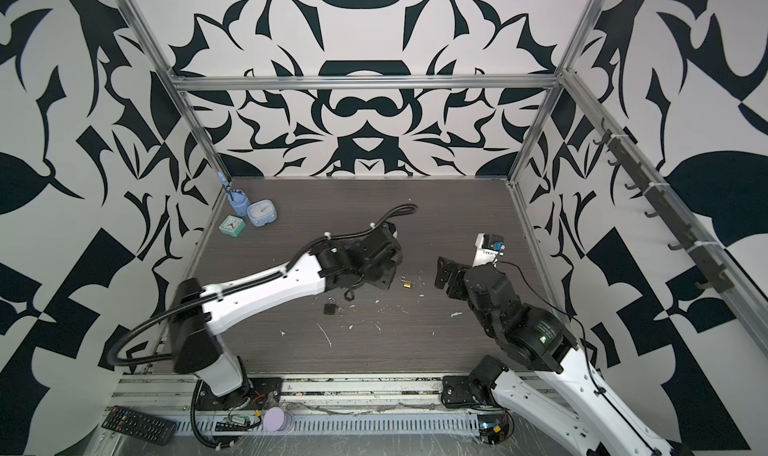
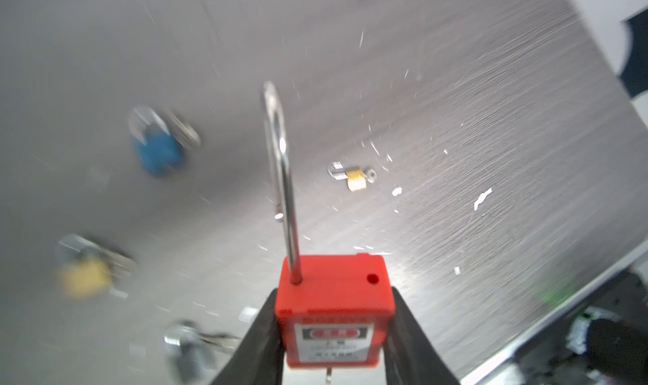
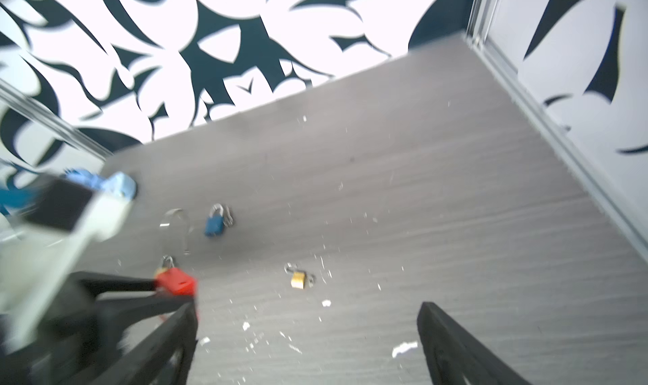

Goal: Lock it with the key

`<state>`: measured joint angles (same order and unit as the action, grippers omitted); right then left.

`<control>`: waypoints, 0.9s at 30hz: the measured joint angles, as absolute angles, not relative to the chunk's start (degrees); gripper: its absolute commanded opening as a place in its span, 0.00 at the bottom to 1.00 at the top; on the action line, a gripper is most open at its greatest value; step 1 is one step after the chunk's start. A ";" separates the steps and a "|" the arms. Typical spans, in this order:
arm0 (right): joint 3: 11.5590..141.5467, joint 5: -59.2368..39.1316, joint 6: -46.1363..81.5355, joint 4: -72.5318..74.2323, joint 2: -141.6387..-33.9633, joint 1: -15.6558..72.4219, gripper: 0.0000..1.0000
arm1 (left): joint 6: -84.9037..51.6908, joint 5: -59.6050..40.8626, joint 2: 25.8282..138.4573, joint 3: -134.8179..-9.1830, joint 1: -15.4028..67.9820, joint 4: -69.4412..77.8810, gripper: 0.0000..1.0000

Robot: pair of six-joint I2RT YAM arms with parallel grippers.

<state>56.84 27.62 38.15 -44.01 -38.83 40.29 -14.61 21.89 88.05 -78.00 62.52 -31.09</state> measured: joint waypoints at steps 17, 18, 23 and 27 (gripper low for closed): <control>67.26 -10.15 17.87 -40.07 -56.73 36.36 0.86 | 36.29 -3.18 62.87 -42.17 57.74 -5.87 0.00; 67.44 -11.68 17.61 -40.23 -57.01 36.36 0.84 | 36.47 -3.33 63.29 -42.22 57.60 -5.65 0.00; 67.59 -18.83 17.02 -41.87 -60.69 36.36 0.72 | 37.23 -2.35 67.96 -42.72 57.23 -5.65 0.00; 65.73 -21.28 17.87 -41.85 -61.58 36.36 0.70 | 37.21 -1.89 69.04 -42.72 56.16 -4.89 0.00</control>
<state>65.73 -21.28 17.87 -41.85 -61.58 36.36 37.21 -1.89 69.04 -42.72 56.16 -4.89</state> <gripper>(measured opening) 0.709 0.409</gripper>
